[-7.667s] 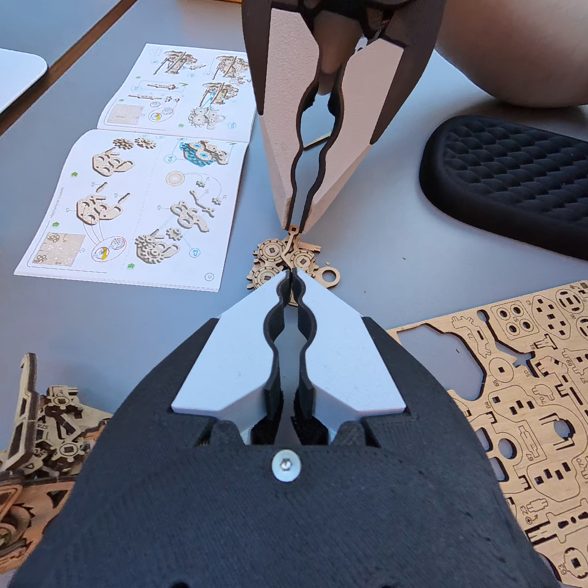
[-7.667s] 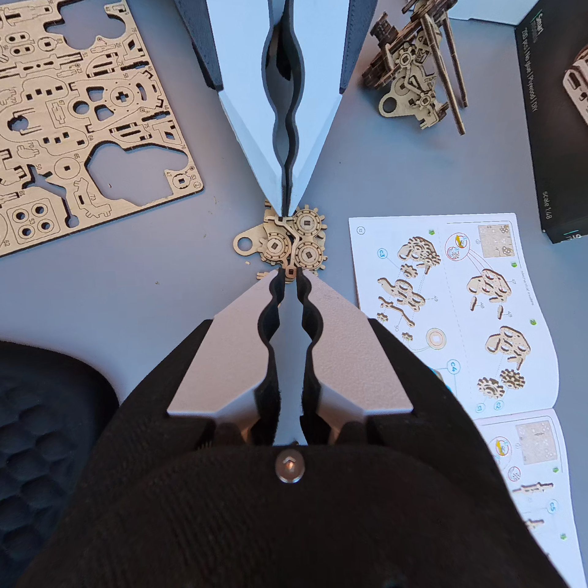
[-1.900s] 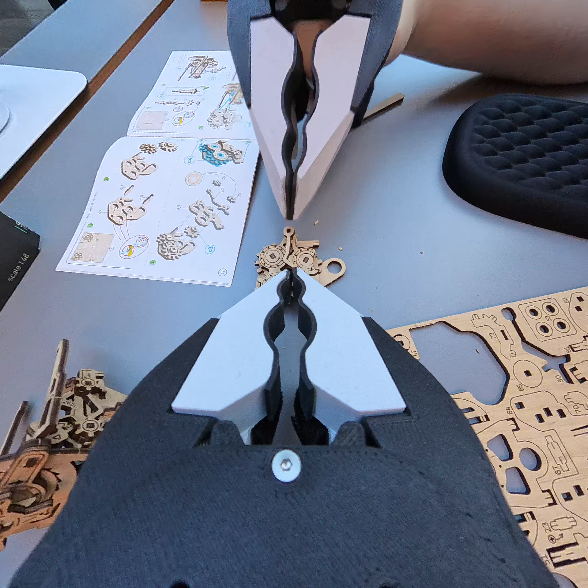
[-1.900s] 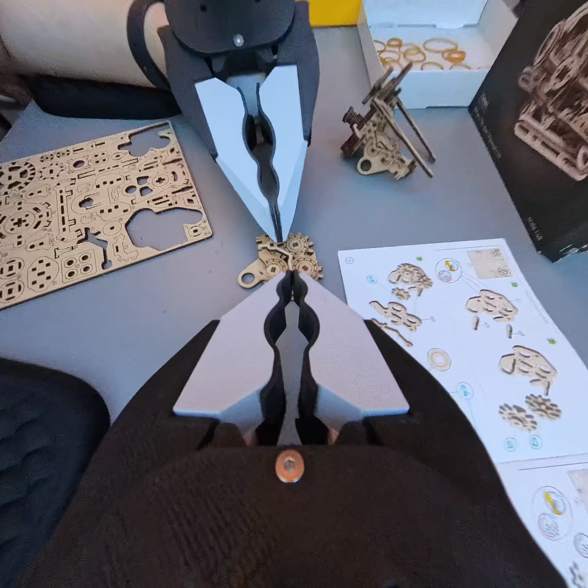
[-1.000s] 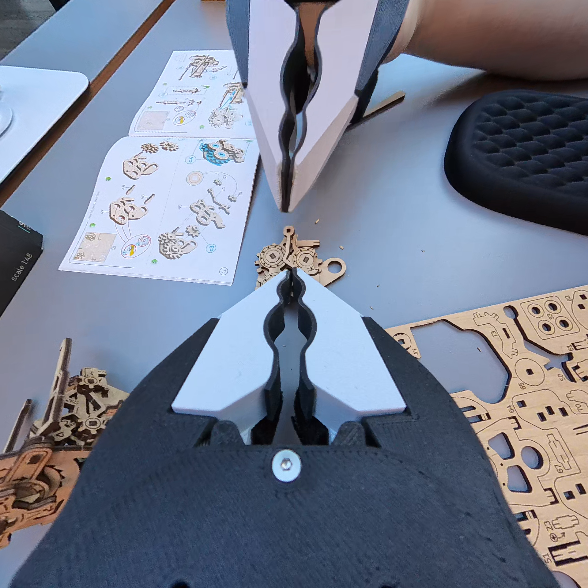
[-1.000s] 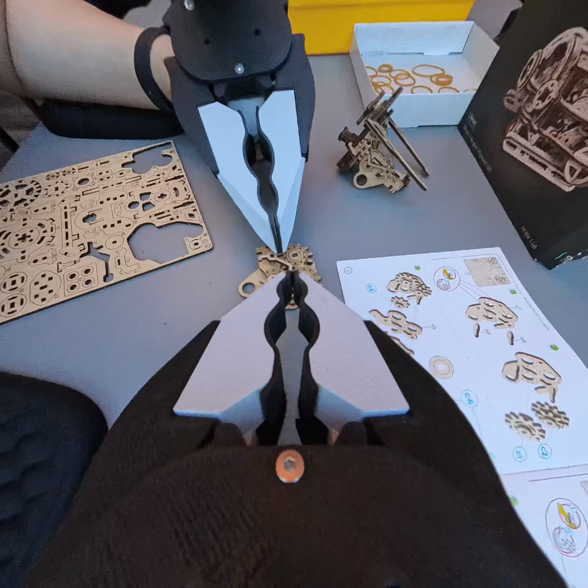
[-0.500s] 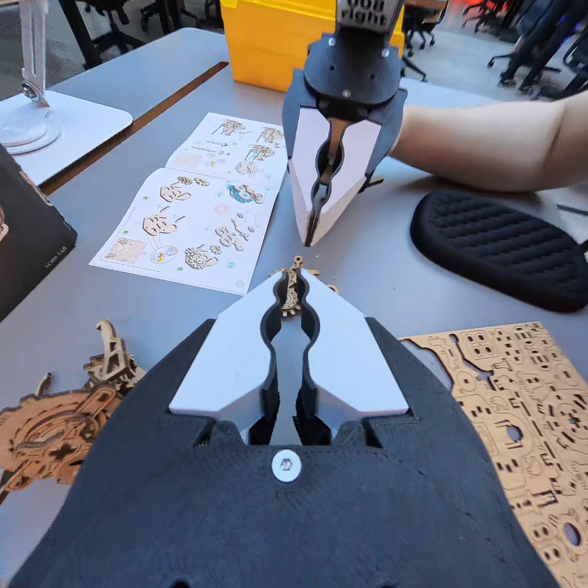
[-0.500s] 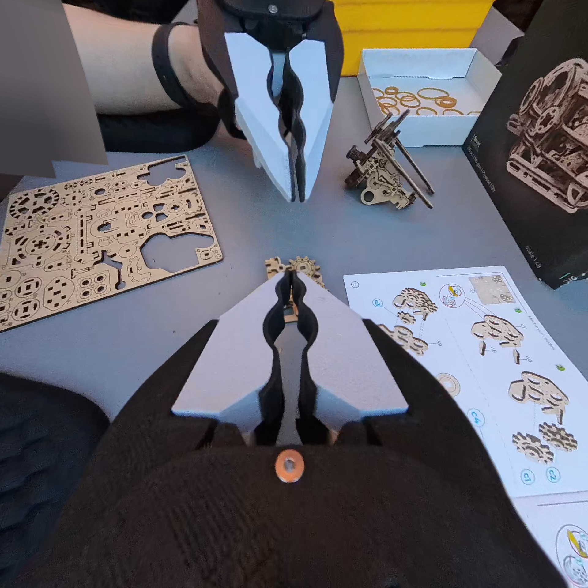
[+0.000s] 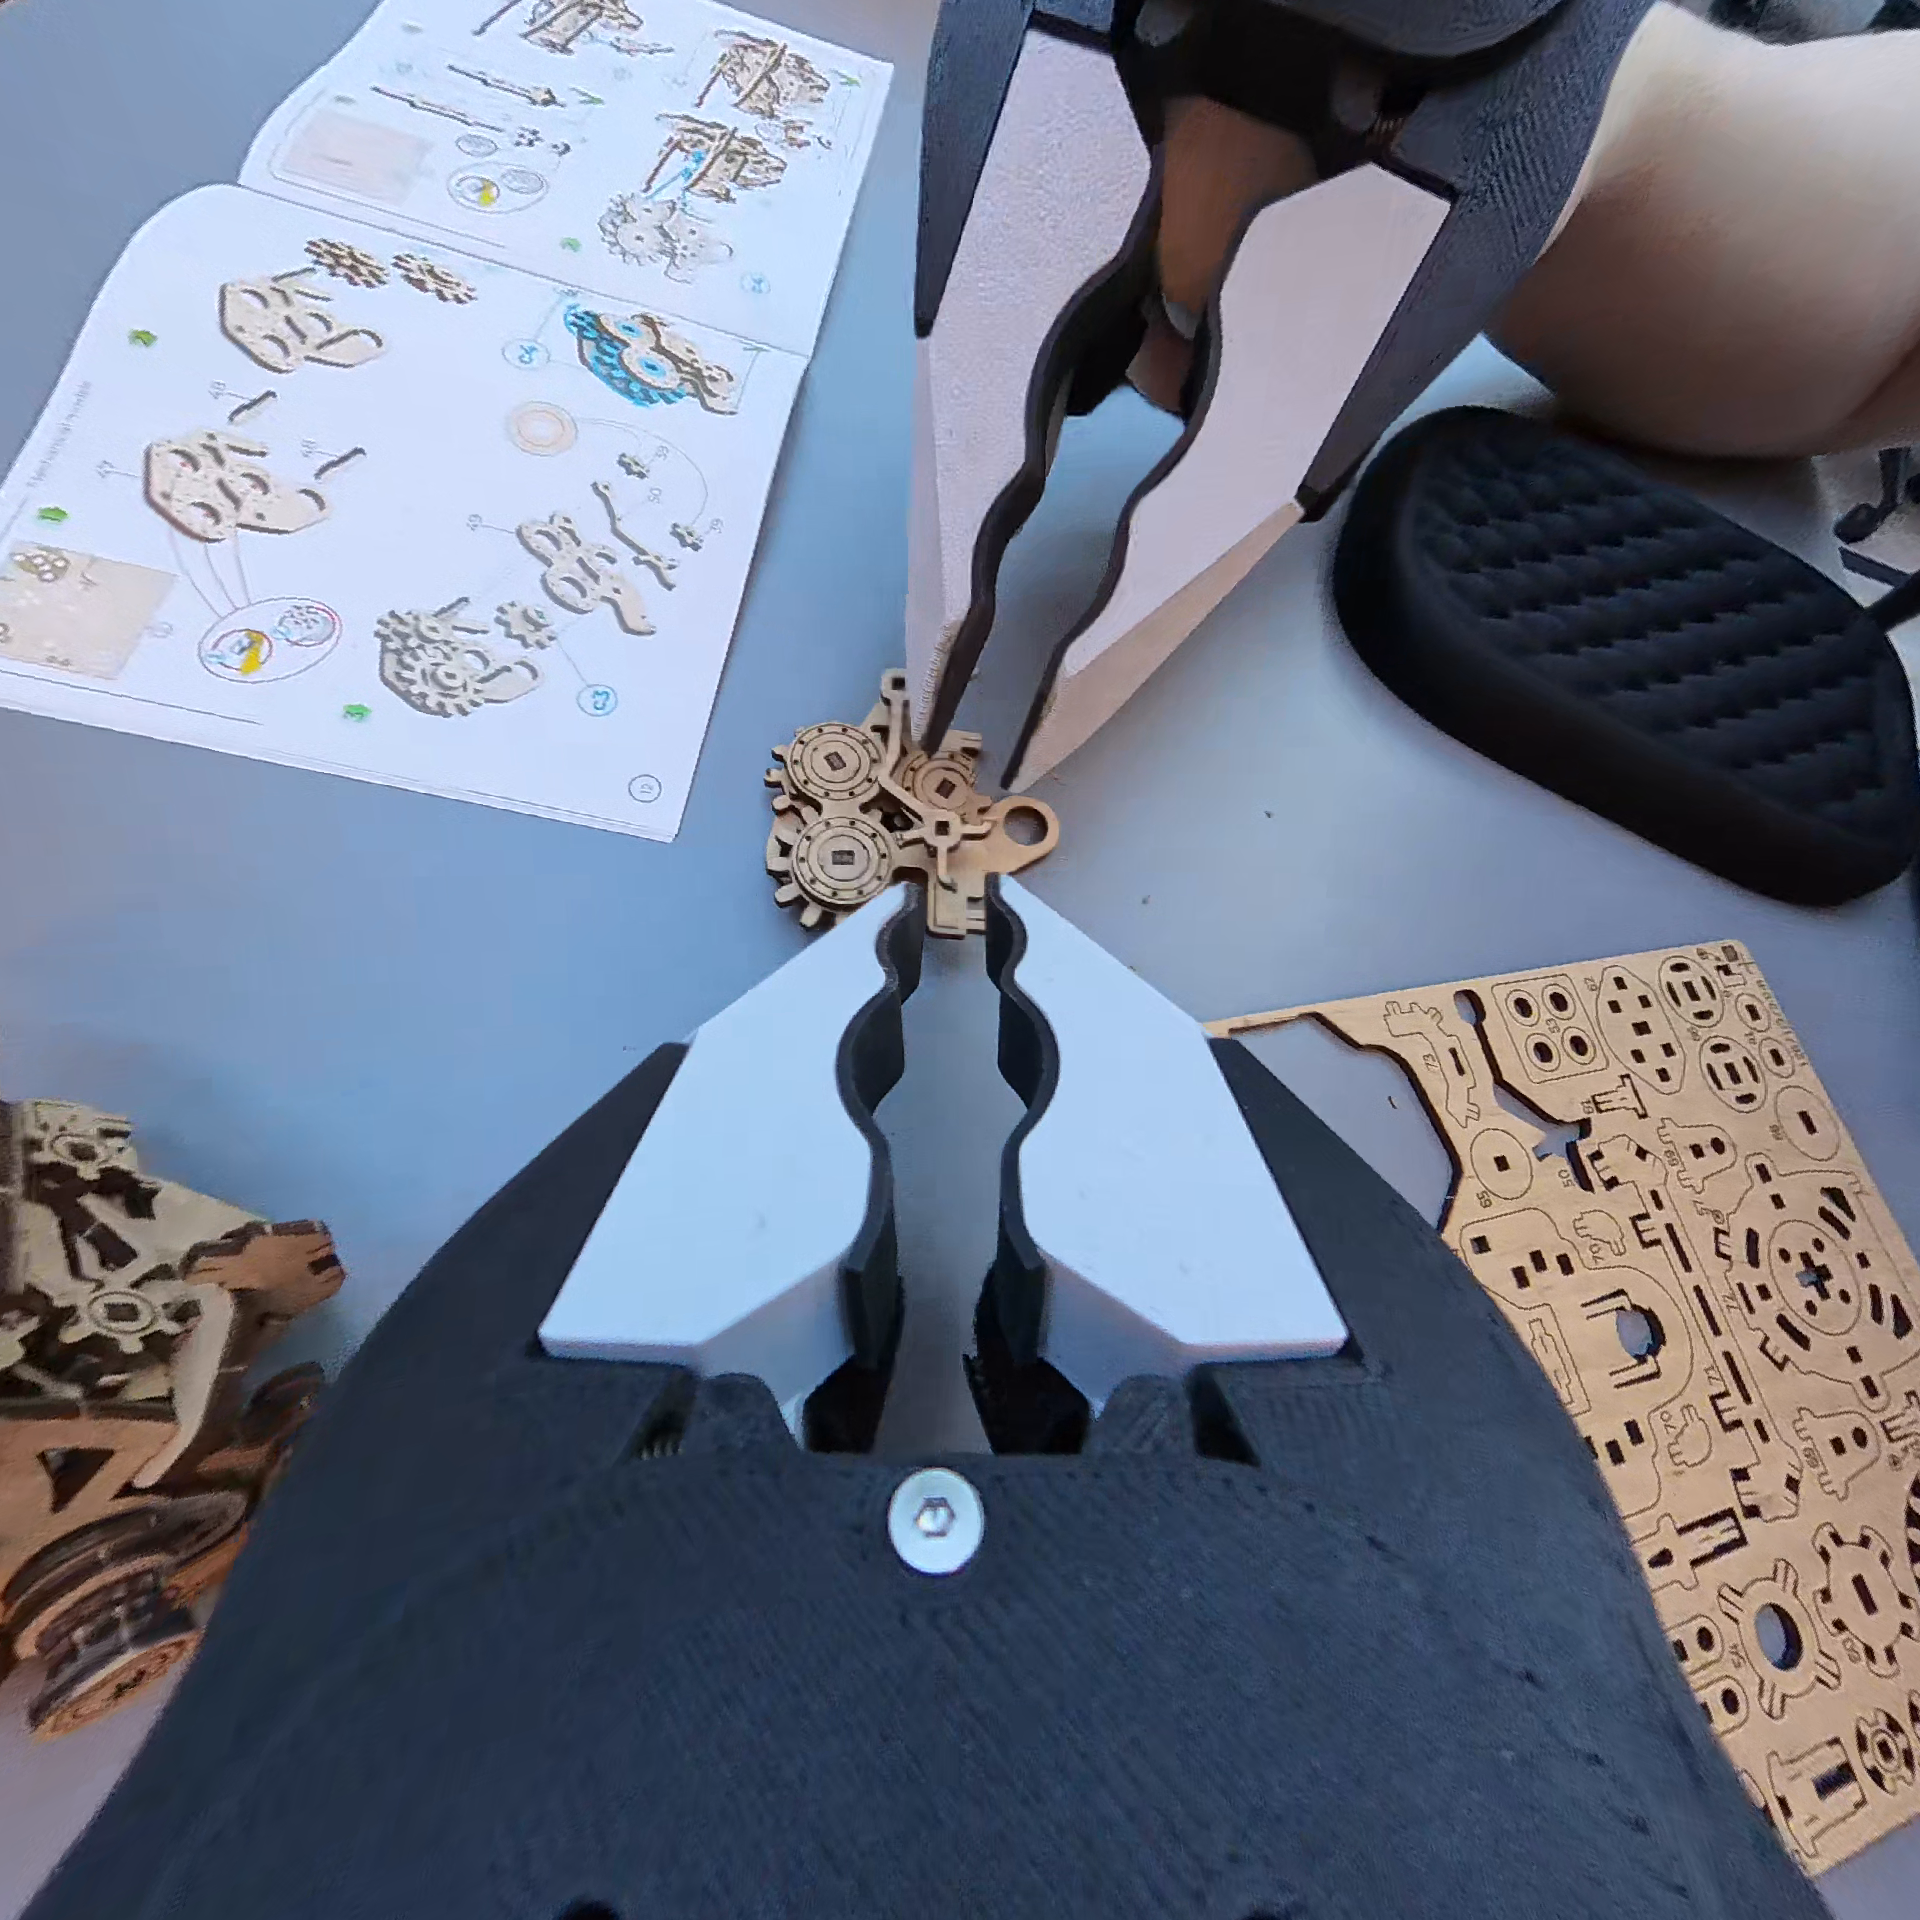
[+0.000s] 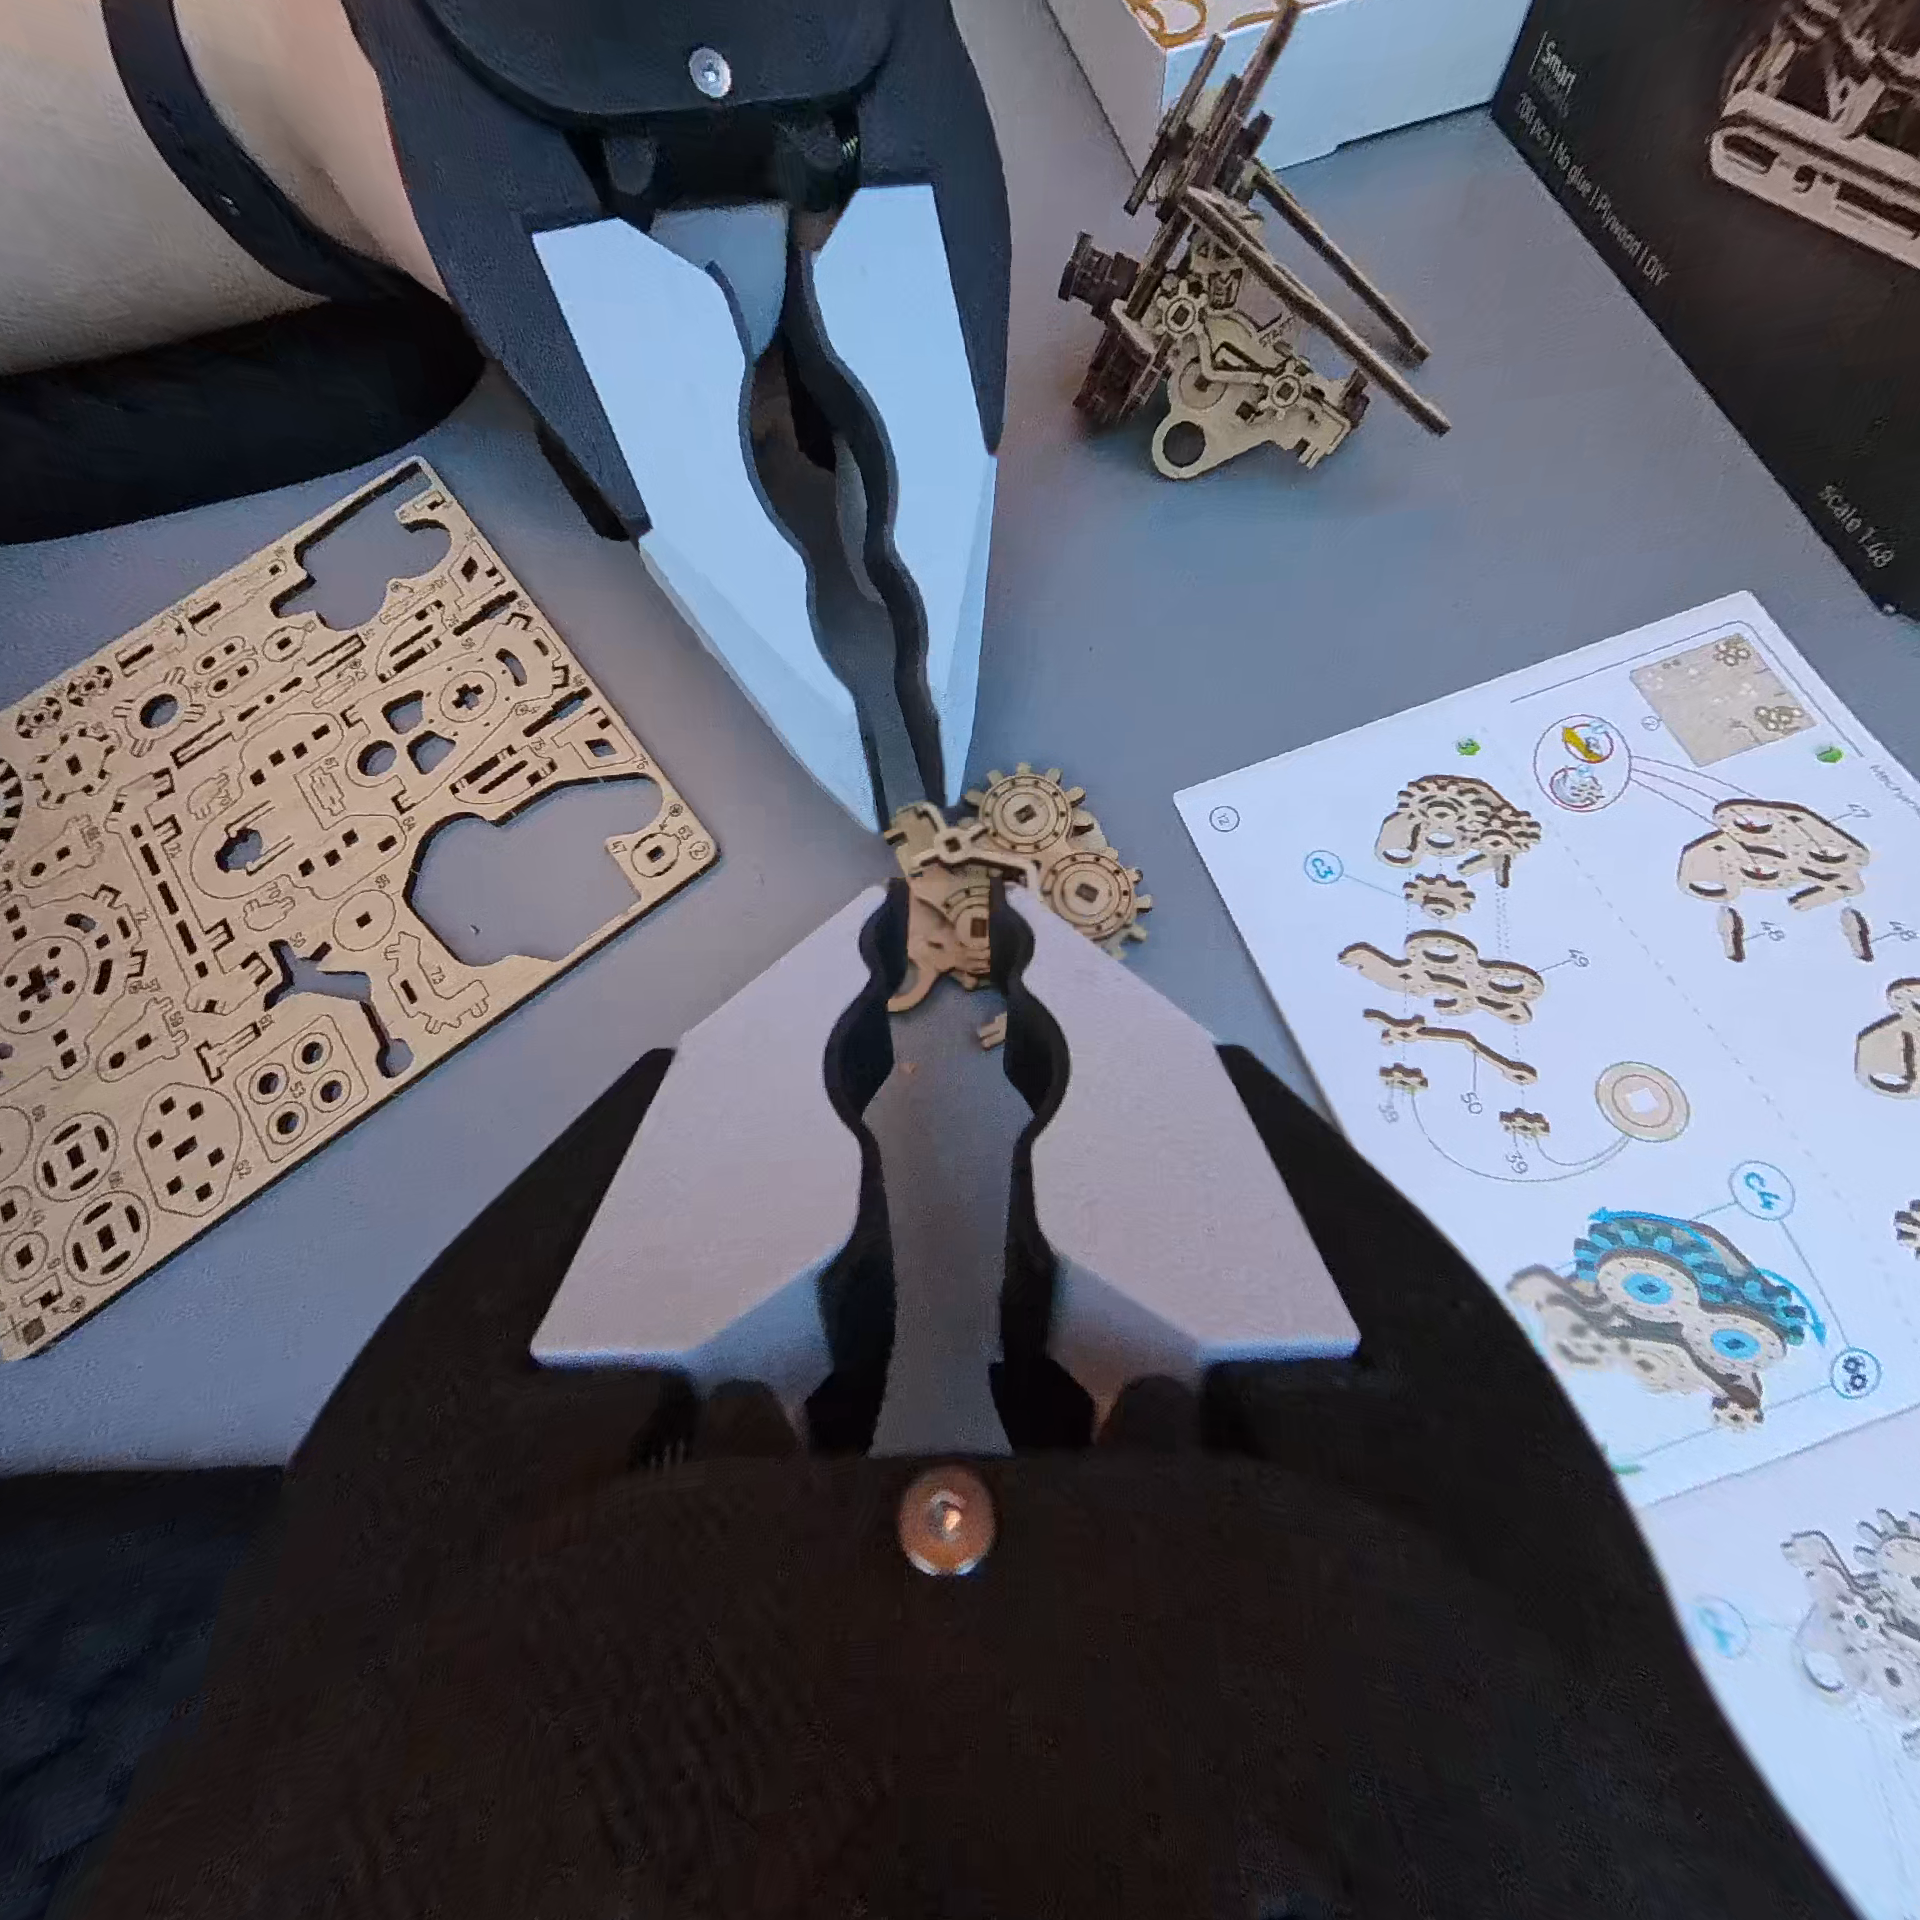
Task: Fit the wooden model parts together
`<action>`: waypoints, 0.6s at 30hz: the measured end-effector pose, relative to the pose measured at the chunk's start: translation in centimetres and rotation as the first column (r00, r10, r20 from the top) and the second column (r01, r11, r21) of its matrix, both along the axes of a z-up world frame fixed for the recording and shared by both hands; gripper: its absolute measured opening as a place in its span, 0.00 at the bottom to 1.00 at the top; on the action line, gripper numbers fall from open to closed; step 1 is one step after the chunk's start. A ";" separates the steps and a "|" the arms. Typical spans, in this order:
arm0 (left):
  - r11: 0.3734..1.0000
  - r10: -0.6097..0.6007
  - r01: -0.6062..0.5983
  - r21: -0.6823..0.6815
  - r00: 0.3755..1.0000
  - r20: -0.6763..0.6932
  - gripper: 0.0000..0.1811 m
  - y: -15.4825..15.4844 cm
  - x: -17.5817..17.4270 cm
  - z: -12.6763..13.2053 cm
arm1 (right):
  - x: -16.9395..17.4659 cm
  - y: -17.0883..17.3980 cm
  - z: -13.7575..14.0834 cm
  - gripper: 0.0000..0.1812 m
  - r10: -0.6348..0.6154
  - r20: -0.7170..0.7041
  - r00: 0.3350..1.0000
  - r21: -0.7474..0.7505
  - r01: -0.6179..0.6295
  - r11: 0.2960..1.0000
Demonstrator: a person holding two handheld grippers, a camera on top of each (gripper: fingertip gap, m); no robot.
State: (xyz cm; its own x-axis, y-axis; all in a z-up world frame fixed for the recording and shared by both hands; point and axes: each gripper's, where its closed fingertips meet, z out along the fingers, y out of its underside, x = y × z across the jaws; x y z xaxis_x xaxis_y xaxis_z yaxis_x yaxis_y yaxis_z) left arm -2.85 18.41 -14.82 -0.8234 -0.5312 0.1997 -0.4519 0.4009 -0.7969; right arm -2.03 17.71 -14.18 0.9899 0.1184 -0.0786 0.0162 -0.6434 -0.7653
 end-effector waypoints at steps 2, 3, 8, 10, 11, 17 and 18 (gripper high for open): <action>1.000 -0.018 0.018 0.011 1.000 -0.006 0.05 -0.4 -0.3 -0.2 | -0.4 -0.5 -0.2 0.08 -0.008 -0.004 1.000 -0.011 0.008 1.000; 1.000 -0.025 0.025 0.016 1.000 -0.007 0.06 -0.7 -0.5 -0.2 | -0.5 -0.9 -0.3 0.09 -0.013 -0.002 1.000 -0.019 0.013 1.000; 0.996 -0.074 0.073 0.049 0.997 0.017 0.06 -2.7 -1.5 -0.4 | -0.5 -3.4 -0.2 0.09 -0.078 0.017 0.997 -0.001 0.078 0.997; 0.991 -0.113 0.112 0.067 0.993 0.015 0.06 -3.8 -2.1 -0.8 | -0.4 -3.6 0.3 0.09 -0.091 0.010 0.996 0.063 0.090 0.994; 0.988 -0.129 0.126 0.092 0.991 0.025 0.06 -4.0 -2.2 -0.8 | -0.4 -3.5 0.7 0.09 -0.090 0.006 0.996 0.107 0.088 0.990; 0.994 -0.086 0.075 0.079 0.985 0.147 0.05 -1.7 -1.2 1.5 | -0.6 -1.8 1.6 0.09 0.020 0.093 0.995 0.220 -0.040 0.975; 0.997 -0.057 0.048 0.053 0.982 0.179 0.06 -1.1 -0.7 2.3 | -0.6 -1.6 1.6 0.09 0.049 0.116 0.992 0.221 -0.074 0.972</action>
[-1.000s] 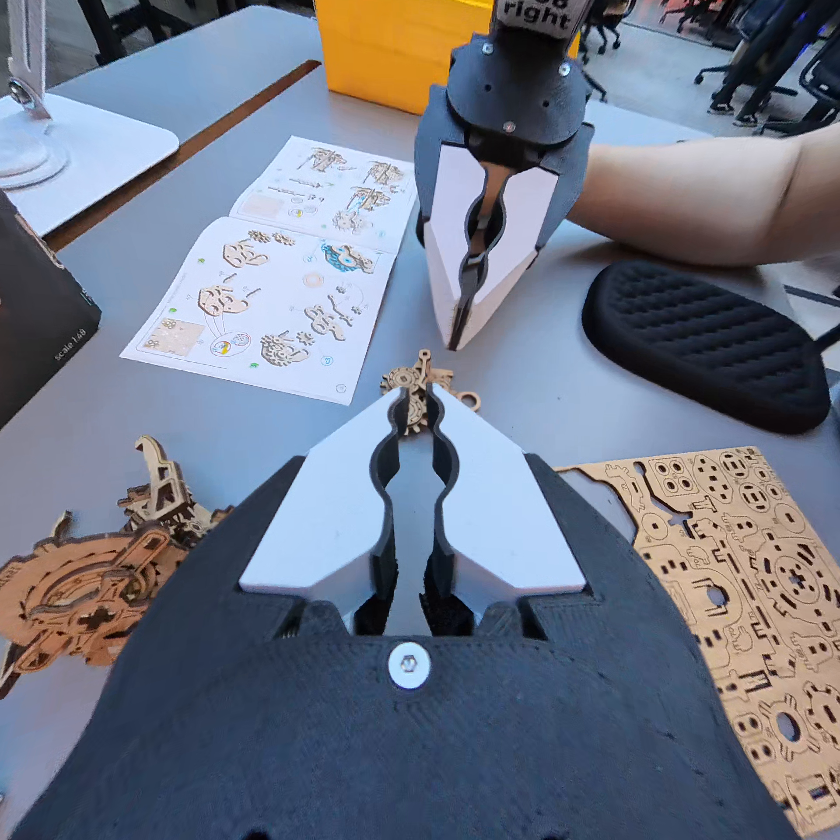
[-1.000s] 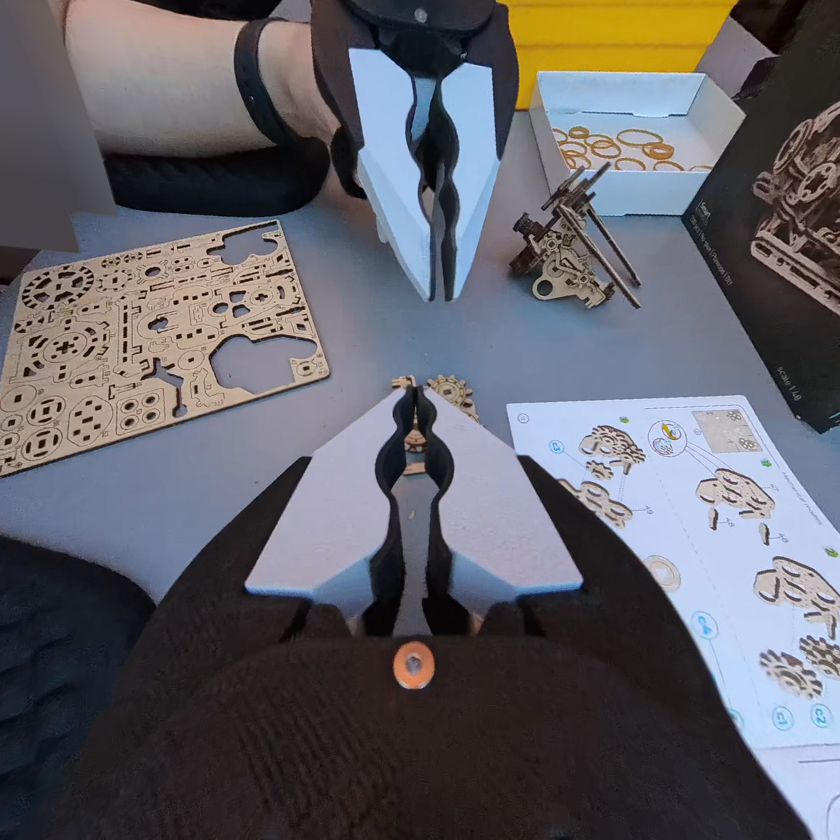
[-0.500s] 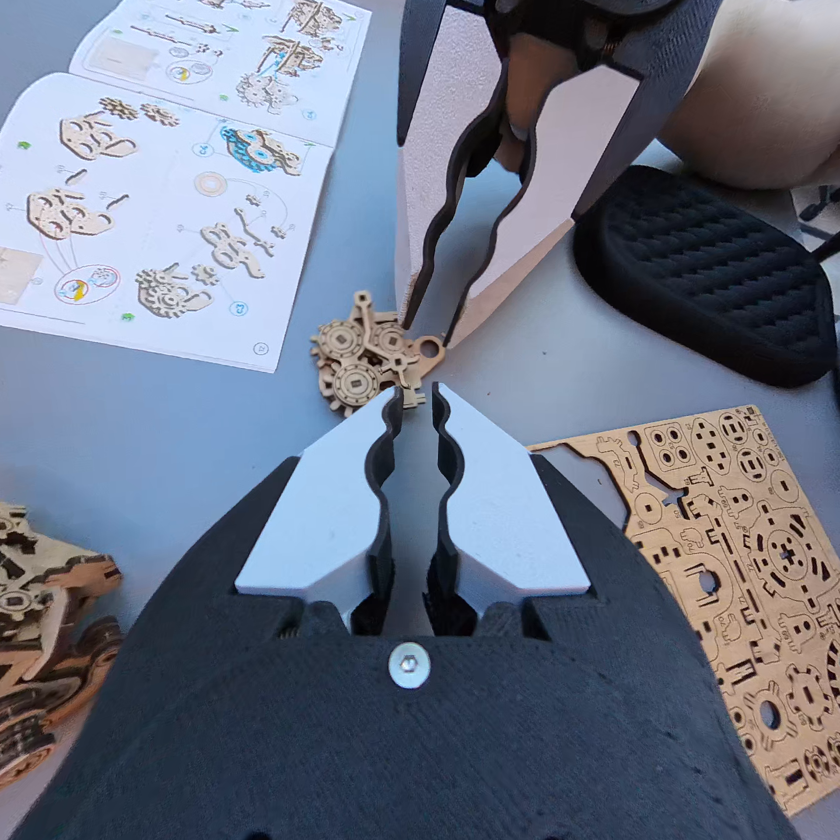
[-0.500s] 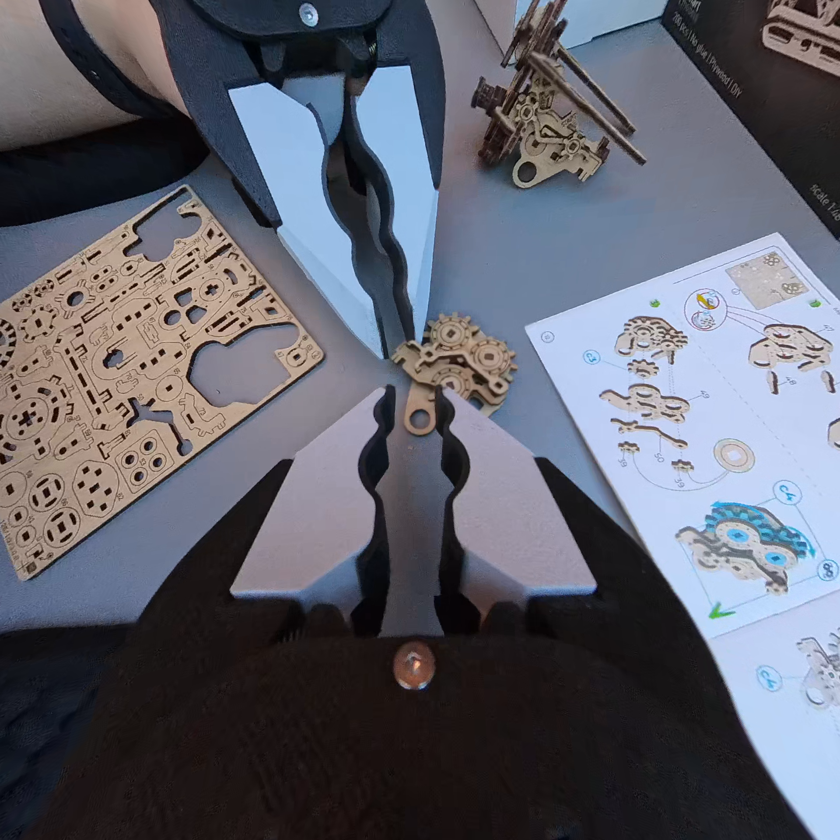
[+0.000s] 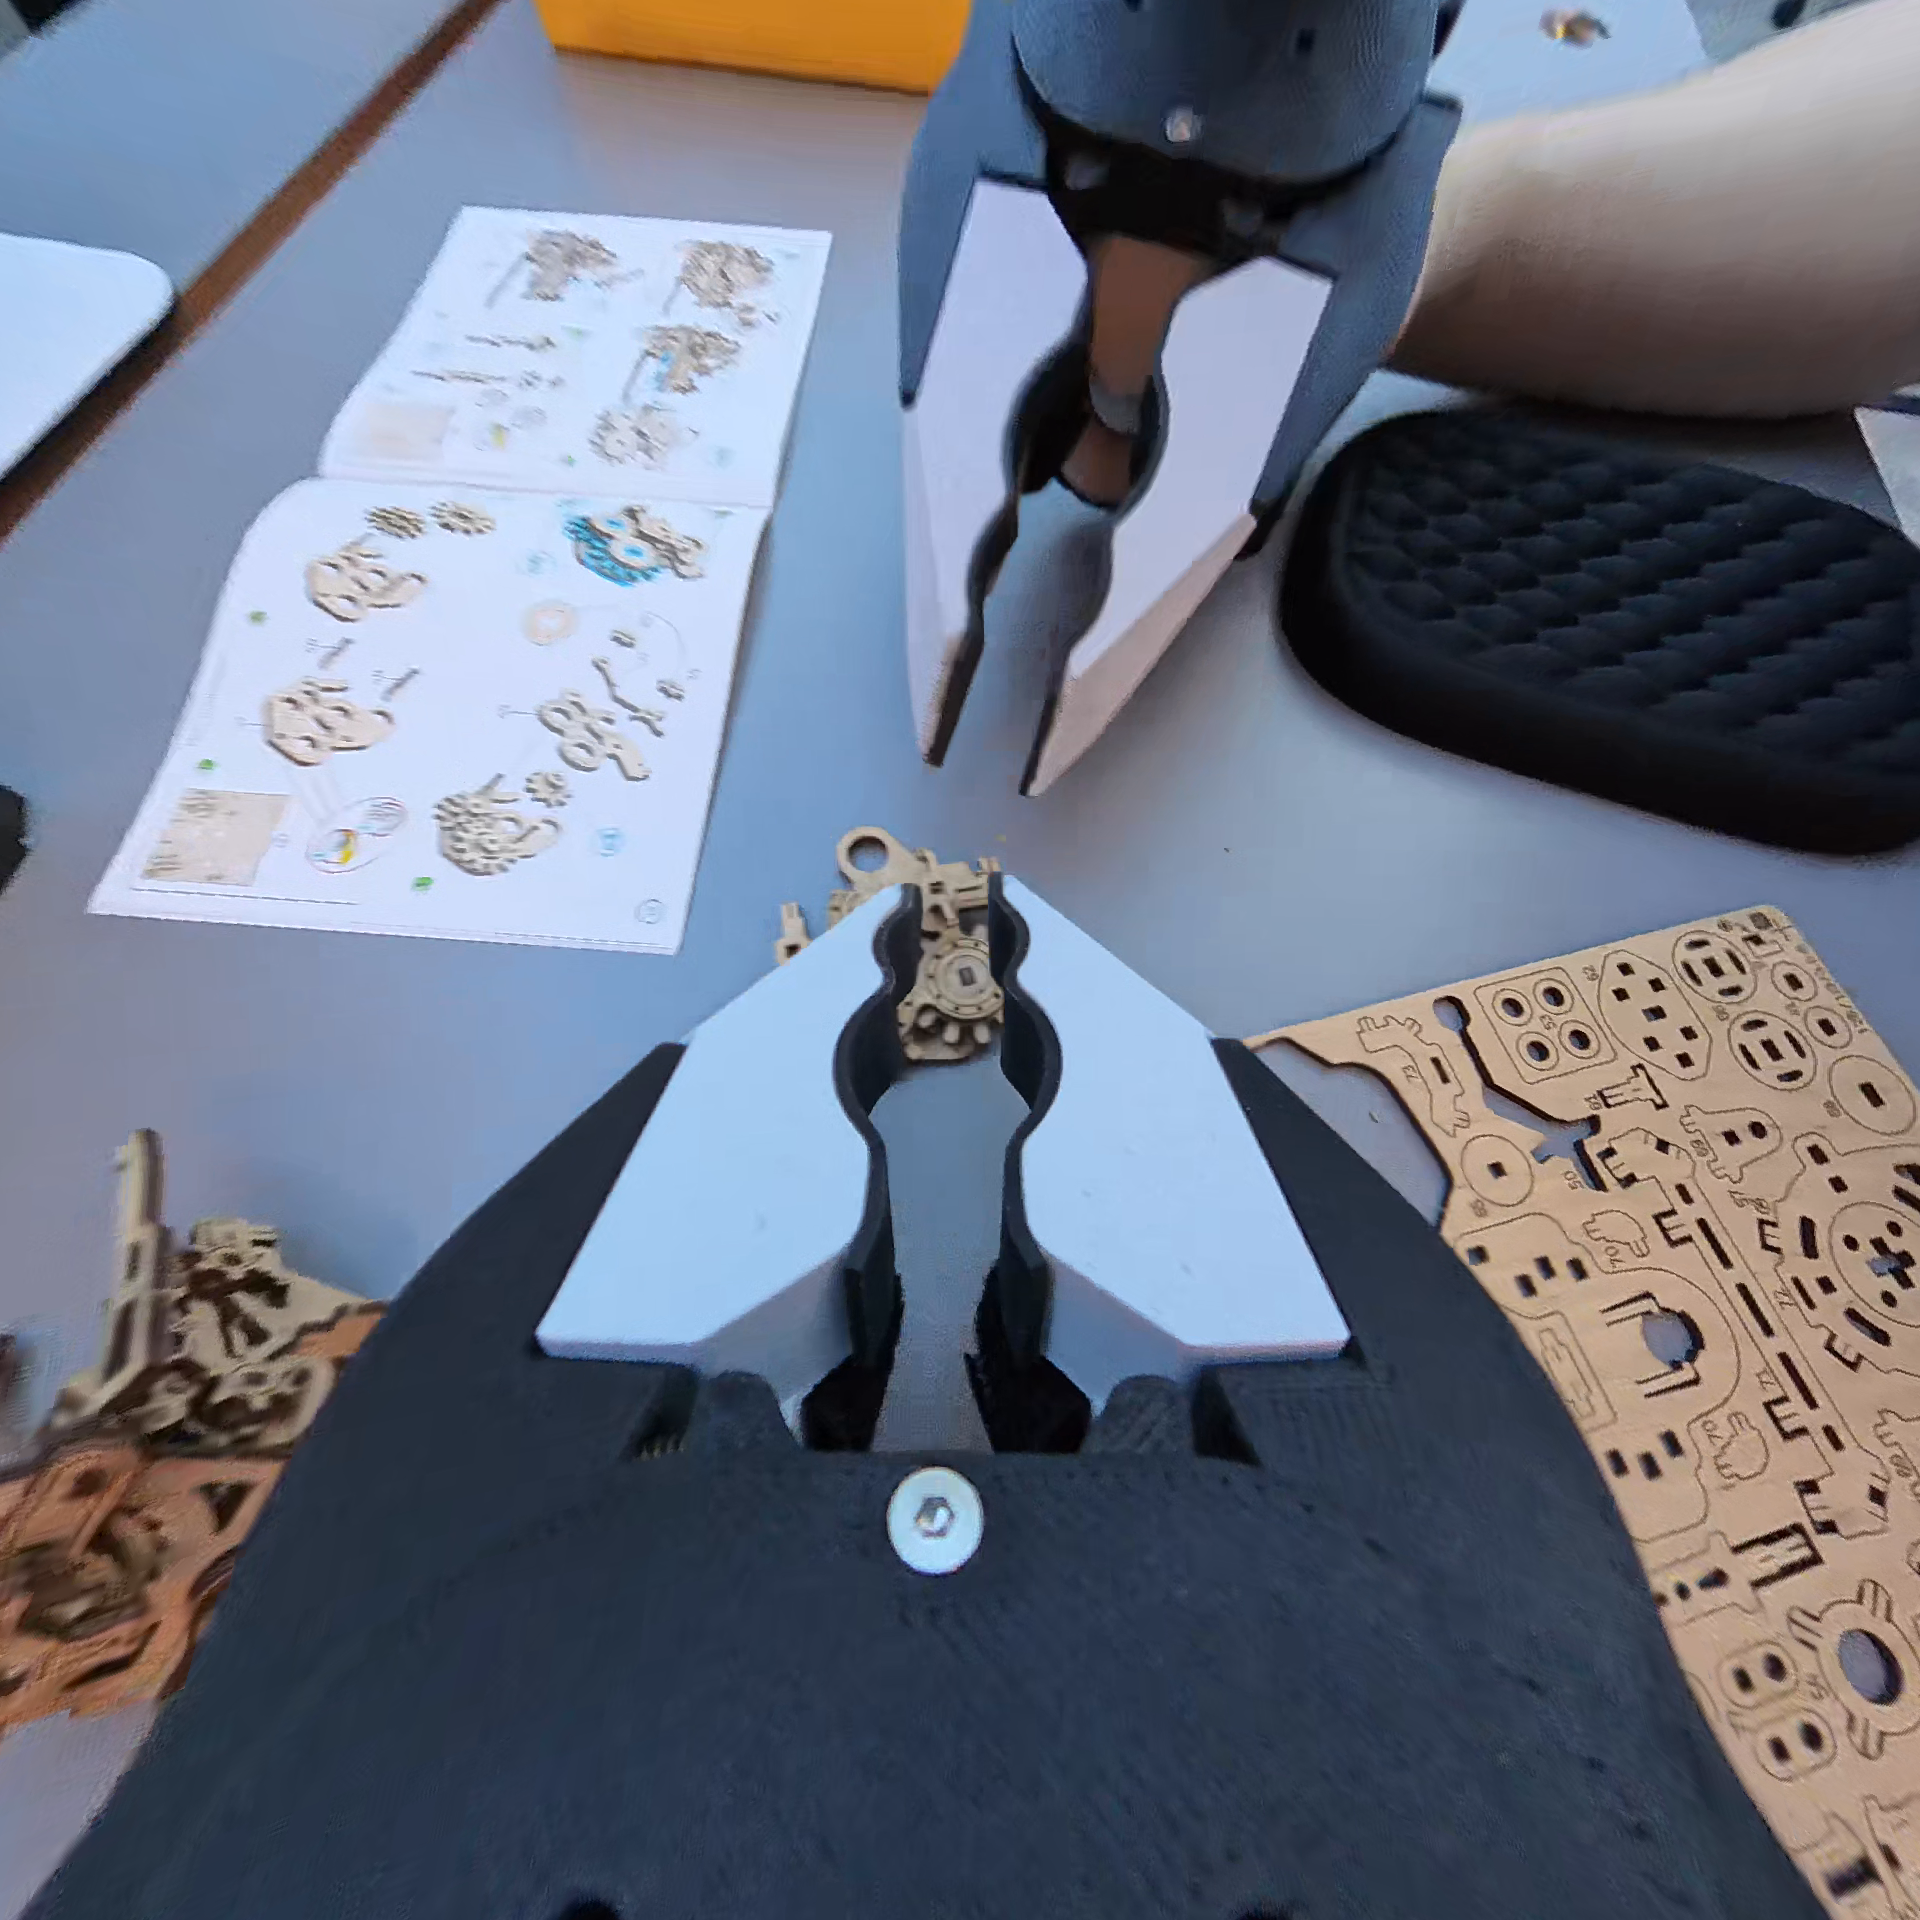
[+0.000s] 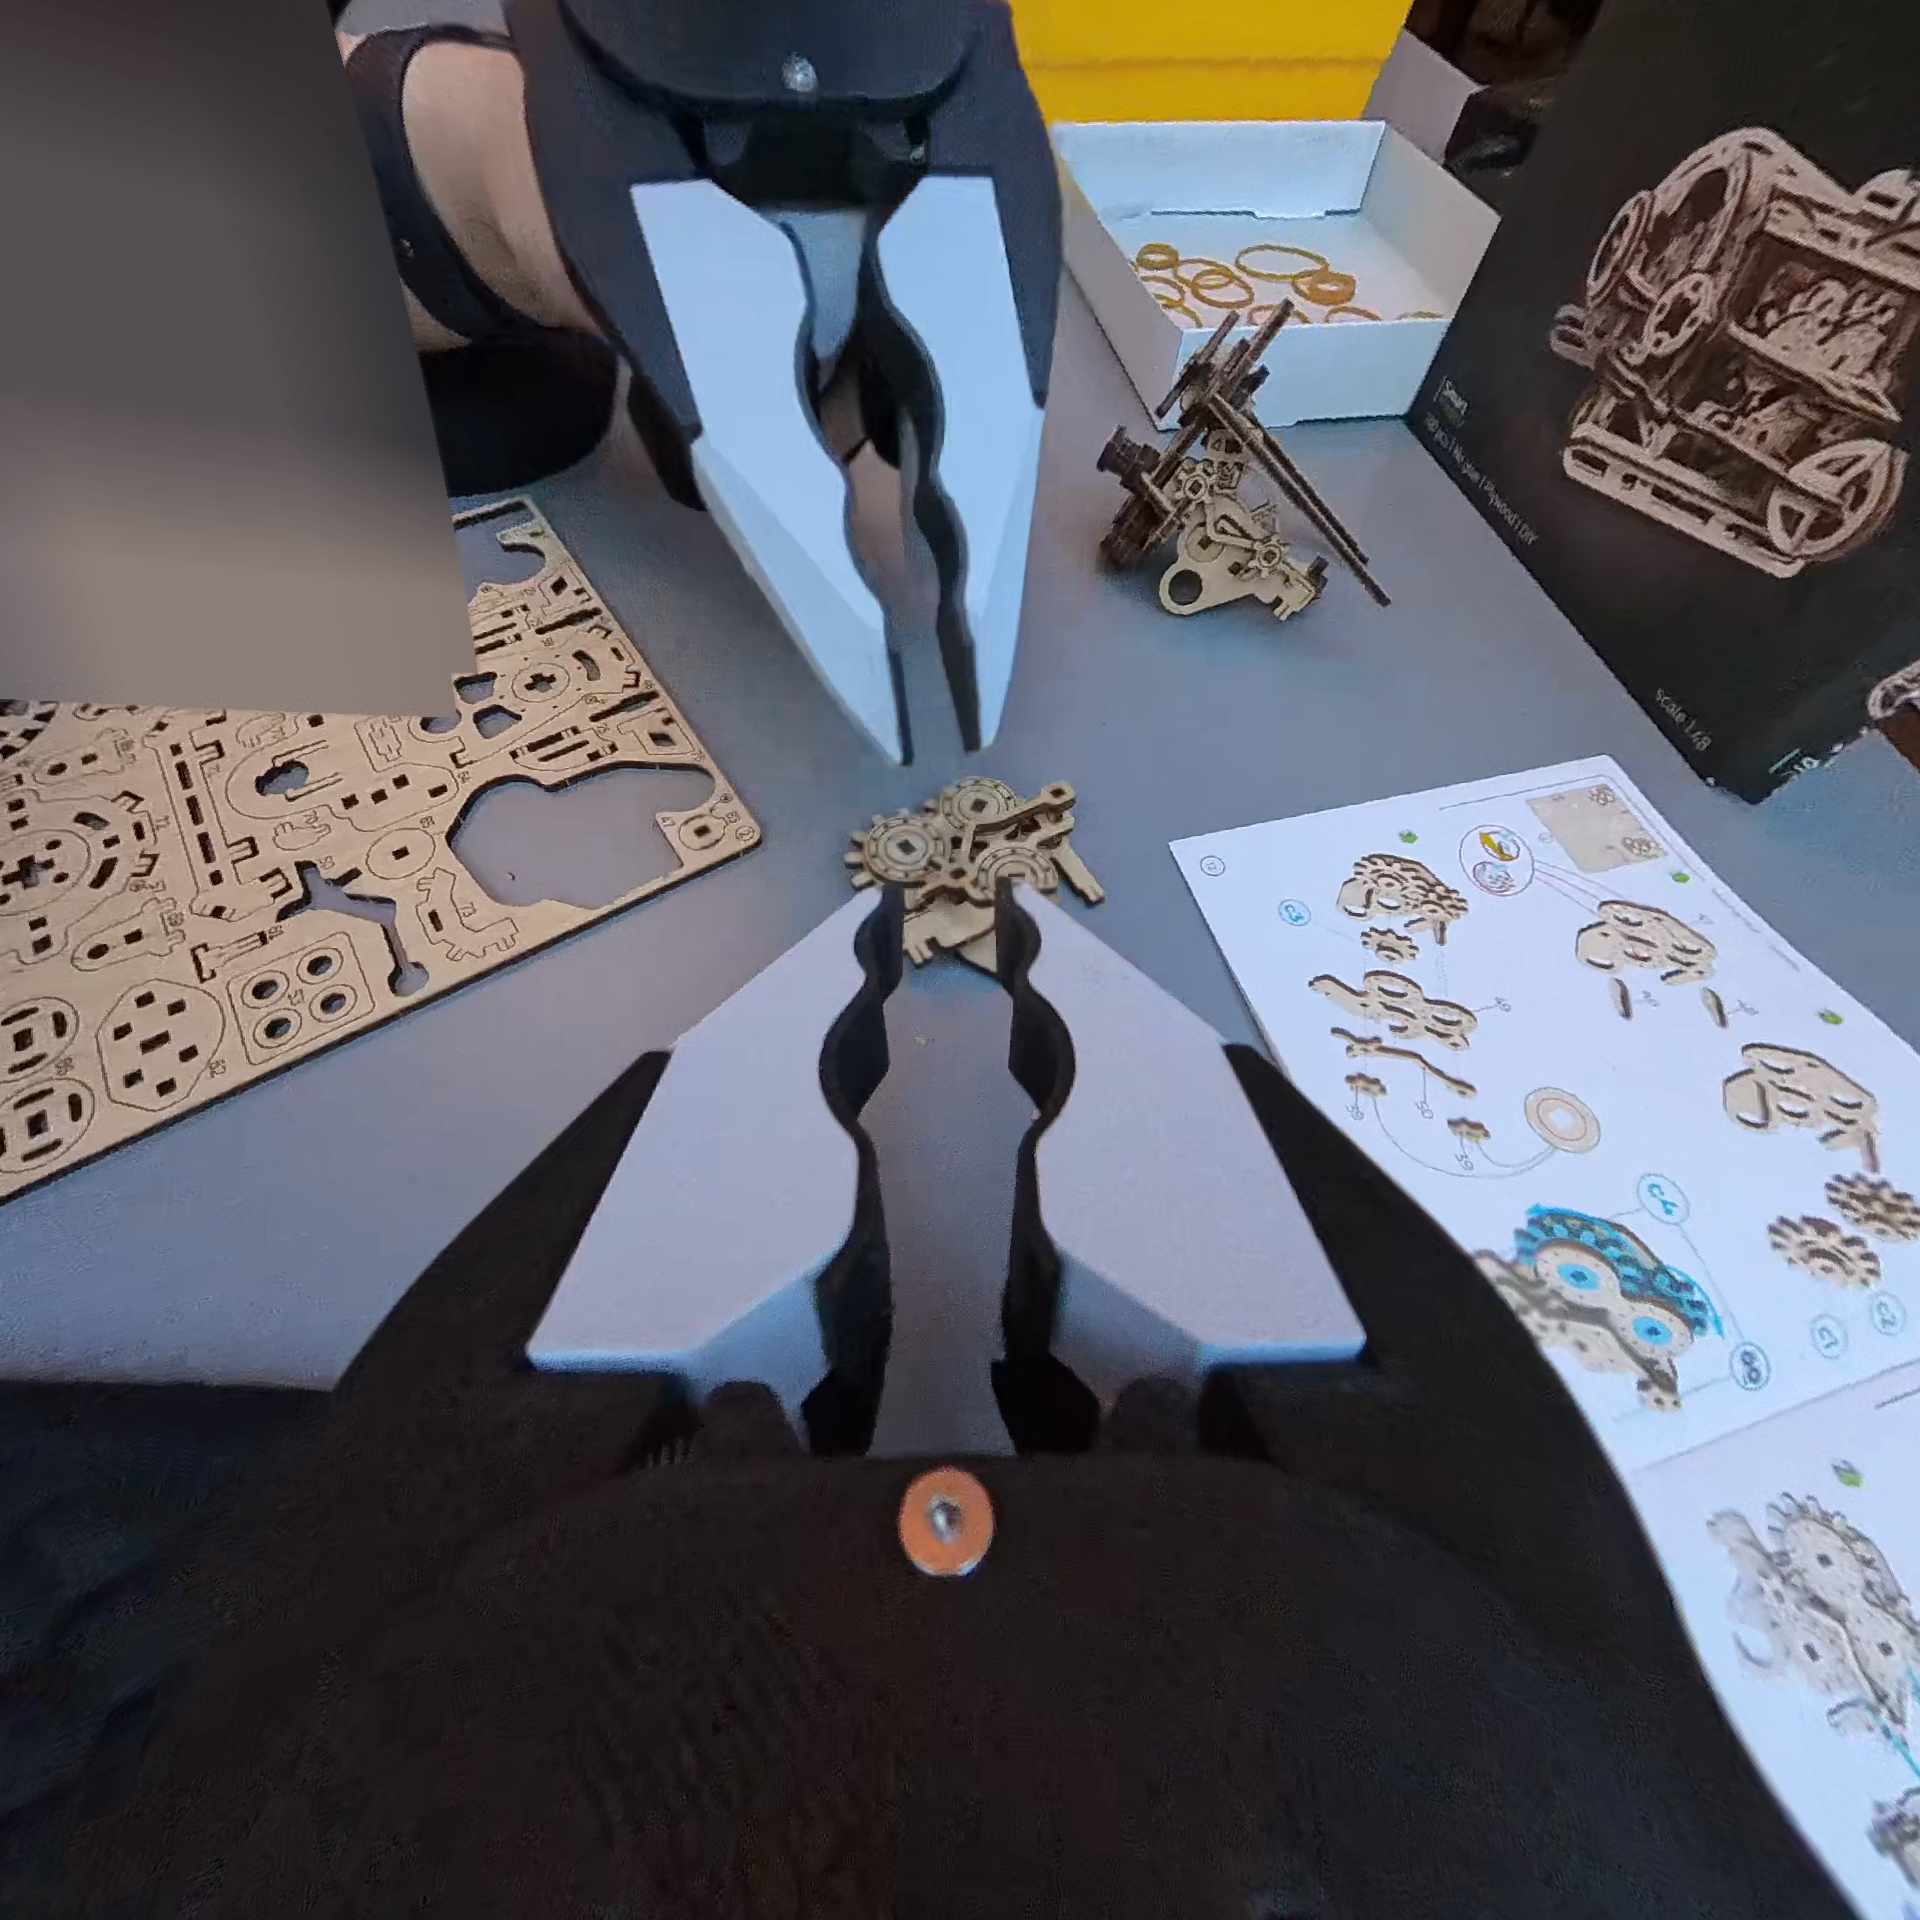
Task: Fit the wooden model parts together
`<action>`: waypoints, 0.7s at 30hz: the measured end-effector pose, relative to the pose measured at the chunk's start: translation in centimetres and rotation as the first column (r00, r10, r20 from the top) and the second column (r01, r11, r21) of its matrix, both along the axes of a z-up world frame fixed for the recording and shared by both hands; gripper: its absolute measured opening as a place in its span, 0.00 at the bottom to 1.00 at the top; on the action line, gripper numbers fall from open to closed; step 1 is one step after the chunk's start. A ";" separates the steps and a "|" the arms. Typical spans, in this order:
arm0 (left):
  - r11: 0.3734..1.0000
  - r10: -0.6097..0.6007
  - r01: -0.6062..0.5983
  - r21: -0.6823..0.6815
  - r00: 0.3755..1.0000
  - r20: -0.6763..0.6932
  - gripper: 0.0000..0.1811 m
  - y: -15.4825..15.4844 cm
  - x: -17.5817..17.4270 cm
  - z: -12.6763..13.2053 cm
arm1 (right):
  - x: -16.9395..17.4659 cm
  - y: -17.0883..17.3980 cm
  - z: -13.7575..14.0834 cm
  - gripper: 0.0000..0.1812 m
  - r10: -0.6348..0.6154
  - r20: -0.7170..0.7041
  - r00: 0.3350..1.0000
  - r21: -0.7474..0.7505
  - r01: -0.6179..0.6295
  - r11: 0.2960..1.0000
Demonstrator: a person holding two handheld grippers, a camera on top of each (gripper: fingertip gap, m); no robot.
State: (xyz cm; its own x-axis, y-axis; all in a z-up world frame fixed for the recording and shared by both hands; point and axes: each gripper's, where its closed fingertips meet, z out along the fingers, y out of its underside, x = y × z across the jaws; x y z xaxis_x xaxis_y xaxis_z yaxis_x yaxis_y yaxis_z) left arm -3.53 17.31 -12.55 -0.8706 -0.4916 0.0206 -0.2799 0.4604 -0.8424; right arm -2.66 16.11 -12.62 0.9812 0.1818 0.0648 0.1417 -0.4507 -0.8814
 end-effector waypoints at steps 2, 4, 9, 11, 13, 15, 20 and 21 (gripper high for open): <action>0.999 0.023 -0.021 -0.051 0.999 0.048 0.06 0.7 0.7 1.1 | -0.5 0.3 0.1 0.07 0.086 0.027 0.996 0.003 -0.086 0.996; 0.998 0.006 0.000 -0.061 0.996 0.087 0.07 0.7 0.7 1.3 | -0.4 0.7 0.2 0.05 0.142 0.078 0.987 0.004 -0.143 0.990; 0.999 -0.040 0.039 0.011 0.984 0.176 0.02 0.1 0.8 0.5 | 0.1 1.5 -0.2 0.01 0.198 0.128 0.972 -0.034 -0.195 0.980; 0.998 -0.042 0.035 0.044 0.983 0.178 0.00 0.1 1.1 -0.3 | 0.0 1.5 -0.4 0.00 0.202 0.070 0.977 -0.035 -0.200 0.979; 0.997 -0.053 0.044 0.057 0.985 0.164 0.00 -0.1 1.2 -0.9 | -0.1 1.7 -0.5 0.00 0.200 0.022 0.979 -0.023 -0.200 0.980; 0.997 -0.059 0.050 0.063 0.987 0.151 0.00 -0.3 1.2 -1.3 | 0.1 1.6 -0.9 0.00 0.199 0.014 0.980 -0.041 -0.198 0.979; 0.995 -0.048 0.035 0.090 0.988 0.148 0.00 0.0 1.5 -1.8 | 0.2 1.6 -1.6 0.00 0.190 -0.001 0.982 -0.066 -0.189 0.980; 0.995 -0.050 0.037 0.089 0.987 0.150 0.00 0.0 1.4 -1.9 | 0.2 1.6 -1.6 0.00 0.190 0.002 0.982 -0.065 -0.189 0.980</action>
